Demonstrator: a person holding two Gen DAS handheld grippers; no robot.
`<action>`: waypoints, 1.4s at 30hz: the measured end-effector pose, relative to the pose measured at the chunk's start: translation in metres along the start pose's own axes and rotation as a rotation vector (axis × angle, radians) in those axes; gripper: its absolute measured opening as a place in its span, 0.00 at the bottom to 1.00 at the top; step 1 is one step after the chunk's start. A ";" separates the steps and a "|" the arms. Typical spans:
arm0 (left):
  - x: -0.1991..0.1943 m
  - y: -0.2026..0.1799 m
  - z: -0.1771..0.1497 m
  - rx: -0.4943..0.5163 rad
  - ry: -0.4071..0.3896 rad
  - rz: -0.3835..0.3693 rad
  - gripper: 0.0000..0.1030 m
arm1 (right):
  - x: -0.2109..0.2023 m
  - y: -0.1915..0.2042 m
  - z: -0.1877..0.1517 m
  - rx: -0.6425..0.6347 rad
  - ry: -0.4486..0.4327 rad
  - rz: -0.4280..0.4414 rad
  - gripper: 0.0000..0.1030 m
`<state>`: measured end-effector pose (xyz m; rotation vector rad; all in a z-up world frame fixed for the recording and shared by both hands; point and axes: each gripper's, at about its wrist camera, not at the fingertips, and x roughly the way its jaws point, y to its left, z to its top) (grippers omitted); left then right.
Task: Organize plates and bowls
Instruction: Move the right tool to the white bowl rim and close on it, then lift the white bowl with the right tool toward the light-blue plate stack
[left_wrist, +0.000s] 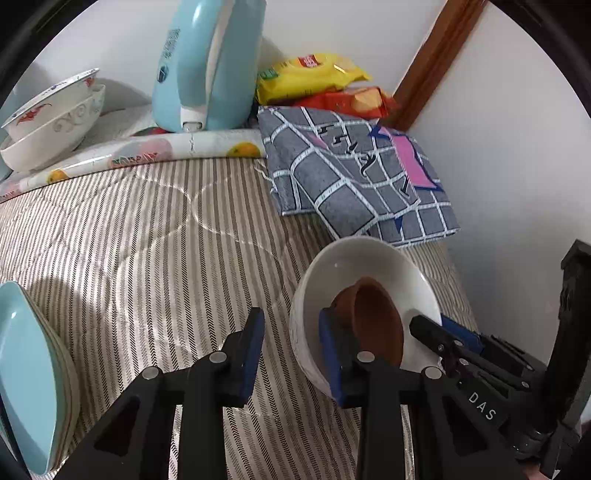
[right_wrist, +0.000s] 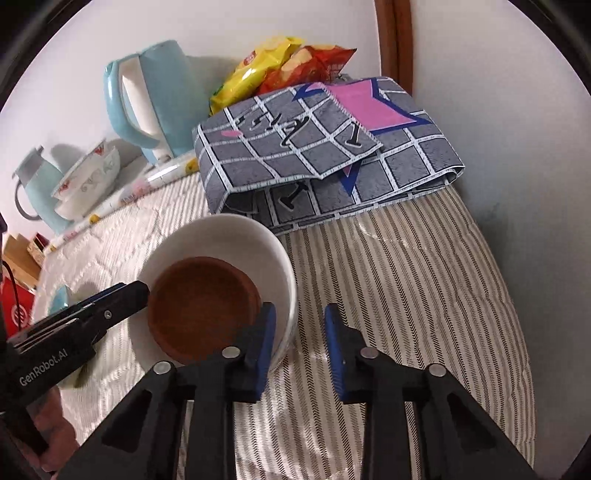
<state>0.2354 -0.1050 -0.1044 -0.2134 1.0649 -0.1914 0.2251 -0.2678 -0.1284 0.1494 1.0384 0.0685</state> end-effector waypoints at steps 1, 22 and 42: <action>0.002 0.000 0.000 0.001 0.004 -0.001 0.28 | 0.002 0.001 0.001 -0.002 0.004 -0.004 0.25; 0.026 -0.001 0.002 0.005 0.071 0.014 0.28 | 0.026 0.006 0.013 -0.020 0.083 -0.032 0.20; 0.029 -0.008 0.001 0.006 0.047 0.030 0.13 | 0.022 0.007 0.008 -0.019 0.029 0.008 0.11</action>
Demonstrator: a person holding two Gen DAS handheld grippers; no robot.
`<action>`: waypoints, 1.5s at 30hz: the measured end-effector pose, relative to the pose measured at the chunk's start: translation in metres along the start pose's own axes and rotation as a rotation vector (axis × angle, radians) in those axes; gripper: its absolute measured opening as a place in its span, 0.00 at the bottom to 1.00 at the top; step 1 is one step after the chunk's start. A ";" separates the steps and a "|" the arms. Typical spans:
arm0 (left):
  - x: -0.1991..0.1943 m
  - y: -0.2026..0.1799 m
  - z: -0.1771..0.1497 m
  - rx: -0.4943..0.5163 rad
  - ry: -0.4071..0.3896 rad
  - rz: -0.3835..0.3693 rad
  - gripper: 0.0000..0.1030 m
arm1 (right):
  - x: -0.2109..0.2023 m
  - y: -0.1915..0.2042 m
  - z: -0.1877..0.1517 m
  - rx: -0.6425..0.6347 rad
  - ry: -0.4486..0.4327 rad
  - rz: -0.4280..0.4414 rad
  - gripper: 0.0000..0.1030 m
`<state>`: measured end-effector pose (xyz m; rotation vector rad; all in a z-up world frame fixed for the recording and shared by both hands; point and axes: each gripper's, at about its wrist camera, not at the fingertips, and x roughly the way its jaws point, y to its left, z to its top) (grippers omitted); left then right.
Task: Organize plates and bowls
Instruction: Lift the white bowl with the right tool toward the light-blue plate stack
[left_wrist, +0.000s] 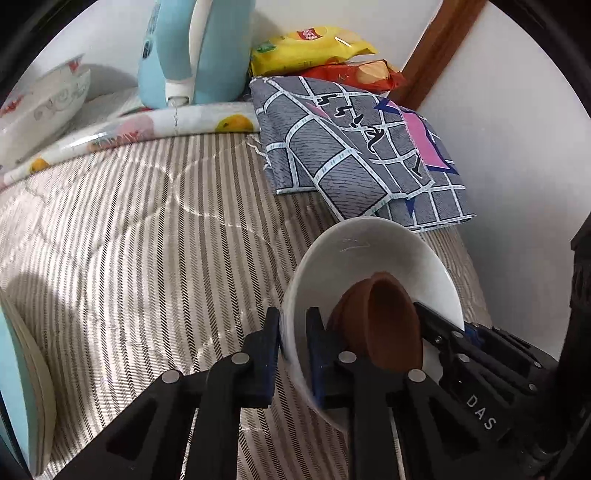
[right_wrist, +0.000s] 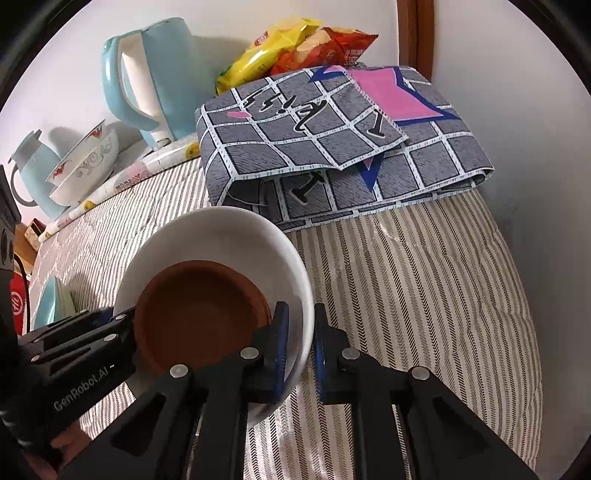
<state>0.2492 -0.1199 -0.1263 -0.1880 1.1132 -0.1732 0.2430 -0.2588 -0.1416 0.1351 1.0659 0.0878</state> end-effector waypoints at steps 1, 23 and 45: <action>0.000 -0.002 -0.001 0.008 -0.007 0.011 0.13 | 0.000 0.000 -0.001 0.007 -0.002 0.001 0.11; -0.031 0.004 -0.027 -0.002 -0.045 0.025 0.10 | -0.030 0.012 -0.028 0.035 -0.034 0.018 0.10; -0.107 0.036 -0.048 -0.051 -0.154 0.028 0.10 | -0.089 0.063 -0.041 -0.035 -0.128 0.048 0.10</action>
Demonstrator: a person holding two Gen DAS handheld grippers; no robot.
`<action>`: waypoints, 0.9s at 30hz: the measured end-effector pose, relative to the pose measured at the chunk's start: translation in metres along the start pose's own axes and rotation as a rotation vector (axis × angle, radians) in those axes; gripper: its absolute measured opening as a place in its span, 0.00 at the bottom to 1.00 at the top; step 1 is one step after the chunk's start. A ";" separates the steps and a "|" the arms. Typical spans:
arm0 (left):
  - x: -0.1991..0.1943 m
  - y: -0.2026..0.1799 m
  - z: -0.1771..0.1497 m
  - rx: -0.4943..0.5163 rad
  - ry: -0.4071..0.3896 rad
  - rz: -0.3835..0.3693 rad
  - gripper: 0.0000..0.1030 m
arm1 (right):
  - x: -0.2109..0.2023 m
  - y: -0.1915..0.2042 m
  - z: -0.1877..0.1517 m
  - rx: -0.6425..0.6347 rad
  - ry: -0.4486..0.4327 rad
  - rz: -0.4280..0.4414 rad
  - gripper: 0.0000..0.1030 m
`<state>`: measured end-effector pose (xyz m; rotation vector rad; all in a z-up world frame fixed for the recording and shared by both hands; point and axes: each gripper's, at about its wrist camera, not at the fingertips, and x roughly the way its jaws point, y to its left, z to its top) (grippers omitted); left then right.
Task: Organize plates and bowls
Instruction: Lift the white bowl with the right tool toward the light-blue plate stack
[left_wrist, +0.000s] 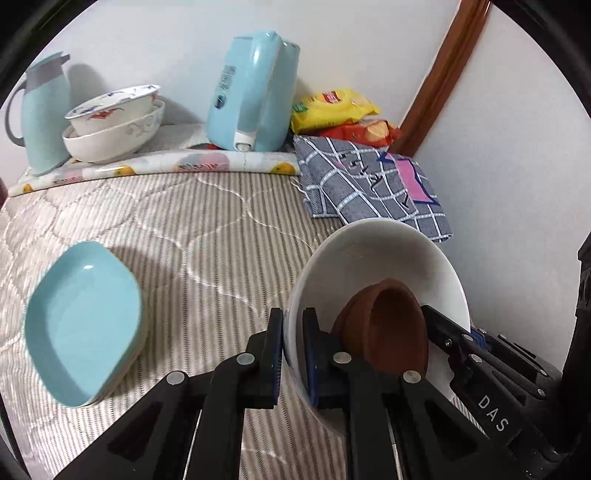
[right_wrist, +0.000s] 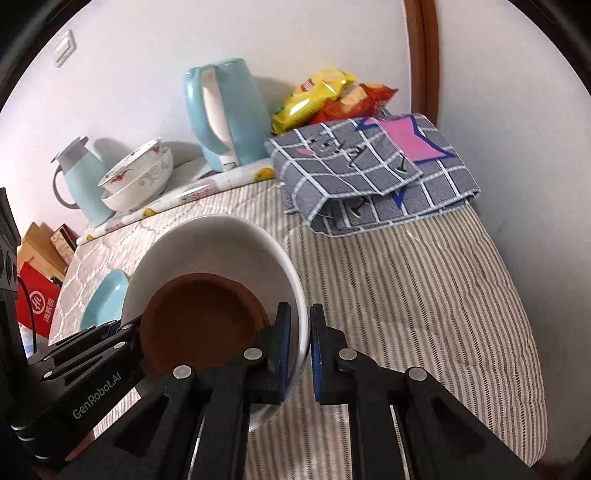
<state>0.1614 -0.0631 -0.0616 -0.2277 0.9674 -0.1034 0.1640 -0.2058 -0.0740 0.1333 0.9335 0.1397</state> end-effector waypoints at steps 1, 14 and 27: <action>-0.004 0.003 -0.001 -0.003 -0.006 0.003 0.10 | -0.002 0.004 0.000 -0.006 -0.004 0.004 0.10; -0.026 0.048 -0.007 -0.057 -0.031 0.019 0.10 | -0.005 0.053 -0.003 -0.050 0.000 0.036 0.10; -0.032 0.089 -0.002 -0.098 -0.044 0.011 0.10 | 0.005 0.092 0.003 -0.093 0.005 0.041 0.10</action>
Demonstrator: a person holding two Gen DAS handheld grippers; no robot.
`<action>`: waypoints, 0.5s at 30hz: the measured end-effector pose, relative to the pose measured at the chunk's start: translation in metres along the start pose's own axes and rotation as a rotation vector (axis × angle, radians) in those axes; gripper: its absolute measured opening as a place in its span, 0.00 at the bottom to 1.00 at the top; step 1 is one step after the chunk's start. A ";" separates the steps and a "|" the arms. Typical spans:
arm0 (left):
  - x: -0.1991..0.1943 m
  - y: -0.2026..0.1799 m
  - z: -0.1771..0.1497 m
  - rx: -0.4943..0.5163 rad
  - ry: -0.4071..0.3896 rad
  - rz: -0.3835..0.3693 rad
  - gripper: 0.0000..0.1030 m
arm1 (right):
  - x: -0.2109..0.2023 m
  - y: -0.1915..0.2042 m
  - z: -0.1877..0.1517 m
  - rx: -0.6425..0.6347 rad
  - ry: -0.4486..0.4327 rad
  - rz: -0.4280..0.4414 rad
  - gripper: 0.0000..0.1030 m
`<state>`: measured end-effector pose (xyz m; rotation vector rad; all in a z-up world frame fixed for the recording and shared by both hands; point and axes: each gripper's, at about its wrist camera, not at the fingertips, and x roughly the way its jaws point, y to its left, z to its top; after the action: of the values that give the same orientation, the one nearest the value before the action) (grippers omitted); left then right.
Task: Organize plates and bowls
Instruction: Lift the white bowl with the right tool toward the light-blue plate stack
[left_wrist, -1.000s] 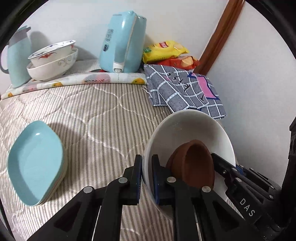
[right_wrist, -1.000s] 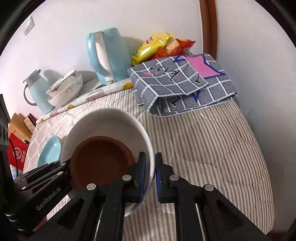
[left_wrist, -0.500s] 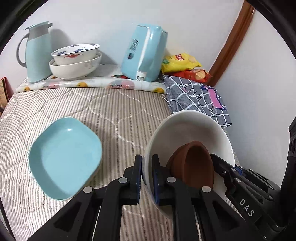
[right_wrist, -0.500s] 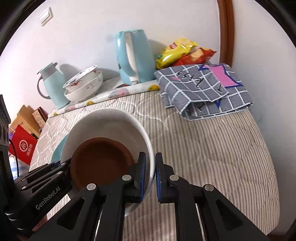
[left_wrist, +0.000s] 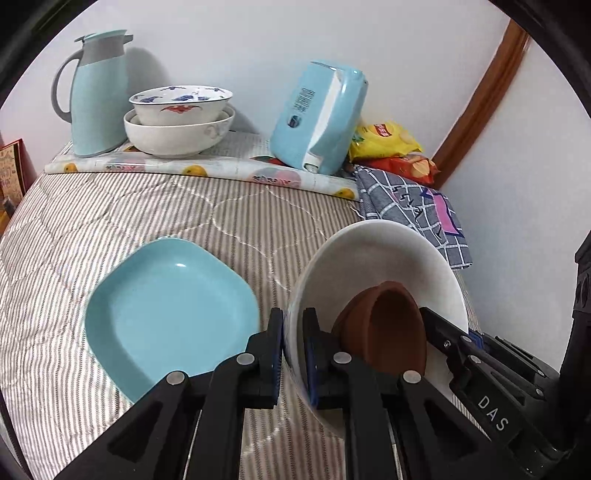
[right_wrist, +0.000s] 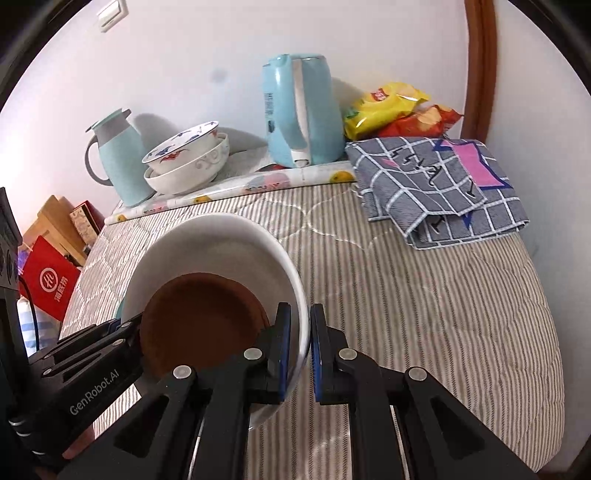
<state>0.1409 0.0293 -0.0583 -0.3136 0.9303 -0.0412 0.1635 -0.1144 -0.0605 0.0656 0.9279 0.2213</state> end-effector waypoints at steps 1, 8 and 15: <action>0.000 0.003 0.001 -0.002 0.000 0.000 0.10 | 0.001 0.004 0.001 -0.004 0.001 -0.001 0.10; -0.001 0.031 0.008 -0.024 -0.002 0.007 0.10 | 0.011 0.030 0.008 -0.035 0.011 0.004 0.10; -0.003 0.059 0.015 -0.046 -0.002 0.026 0.10 | 0.024 0.057 0.013 -0.060 0.024 0.022 0.10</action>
<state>0.1447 0.0902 -0.0645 -0.3442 0.9343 0.0044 0.1786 -0.0534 -0.0632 0.0174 0.9446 0.2708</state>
